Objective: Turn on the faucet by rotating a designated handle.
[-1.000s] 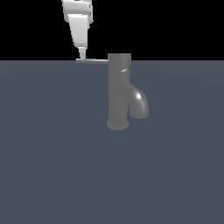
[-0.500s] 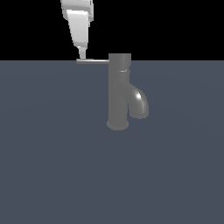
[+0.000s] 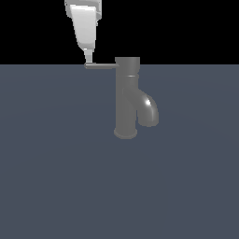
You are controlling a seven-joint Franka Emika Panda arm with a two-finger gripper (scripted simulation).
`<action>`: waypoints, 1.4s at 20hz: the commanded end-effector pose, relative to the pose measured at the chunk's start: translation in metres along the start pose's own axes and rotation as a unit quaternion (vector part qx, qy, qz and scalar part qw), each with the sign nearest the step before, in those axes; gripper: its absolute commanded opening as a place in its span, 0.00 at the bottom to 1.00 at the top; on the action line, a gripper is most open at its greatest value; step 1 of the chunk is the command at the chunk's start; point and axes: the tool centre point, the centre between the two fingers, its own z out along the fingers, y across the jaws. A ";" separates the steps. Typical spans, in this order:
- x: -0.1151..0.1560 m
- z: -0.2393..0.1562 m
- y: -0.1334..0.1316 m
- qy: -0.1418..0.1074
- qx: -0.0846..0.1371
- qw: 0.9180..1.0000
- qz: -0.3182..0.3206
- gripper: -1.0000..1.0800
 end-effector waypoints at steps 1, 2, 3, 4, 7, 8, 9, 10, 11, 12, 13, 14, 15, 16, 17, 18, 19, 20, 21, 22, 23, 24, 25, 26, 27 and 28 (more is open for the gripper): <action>0.001 0.000 0.010 0.000 -0.002 1.000 0.001 0.00; 0.002 0.000 0.014 0.000 -0.002 1.000 0.001 0.00; 0.002 0.000 0.017 0.000 -0.002 1.000 0.001 0.00; 0.002 0.000 0.020 0.000 -0.002 1.000 0.001 0.00; 0.003 0.000 0.030 0.000 -0.002 1.000 0.001 0.00; 0.003 0.000 0.030 0.000 -0.002 1.000 0.001 0.00; 0.001 0.000 0.025 0.000 -0.001 1.000 -0.001 0.00; 0.004 0.000 0.028 0.000 -0.001 1.000 -0.001 0.00; 0.007 0.000 0.031 0.000 -0.001 1.000 -0.001 0.00; 0.011 0.000 0.034 0.000 -0.001 1.000 -0.001 0.00; 0.014 0.000 0.038 0.000 -0.001 1.000 -0.001 0.00; 0.018 0.000 0.041 0.000 -0.001 1.000 -0.001 0.00; 0.021 0.000 0.044 0.000 -0.001 1.000 0.000 0.00; 0.025 0.000 0.047 0.000 -0.001 1.000 0.000 0.00; 0.028 0.000 0.050 0.000 -0.001 1.000 0.000 0.00; 0.032 0.000 0.053 0.000 -0.001 1.000 0.000 0.00; 0.035 0.000 0.057 0.000 -0.001 1.000 0.000 0.00; 0.039 0.000 0.060 0.000 -0.001 1.000 0.000 0.00; 0.043 0.000 0.063 0.000 -0.001 1.000 0.000 0.00; 0.046 0.000 0.066 0.000 -0.001 1.000 0.000 0.00; 0.050 0.000 0.070 0.000 -0.001 1.000 0.000 0.00; 0.054 0.000 0.073 0.000 -0.001 1.000 0.000 0.00; 0.057 0.000 0.076 0.000 -0.001 1.000 0.000 0.00; 0.061 0.000 0.080 0.000 -0.002 1.000 0.000 0.00; 0.065 0.000 0.083 0.000 -0.002 1.000 0.000 0.00; 0.069 -0.001 0.087 0.000 -0.002 1.000 0.000 0.00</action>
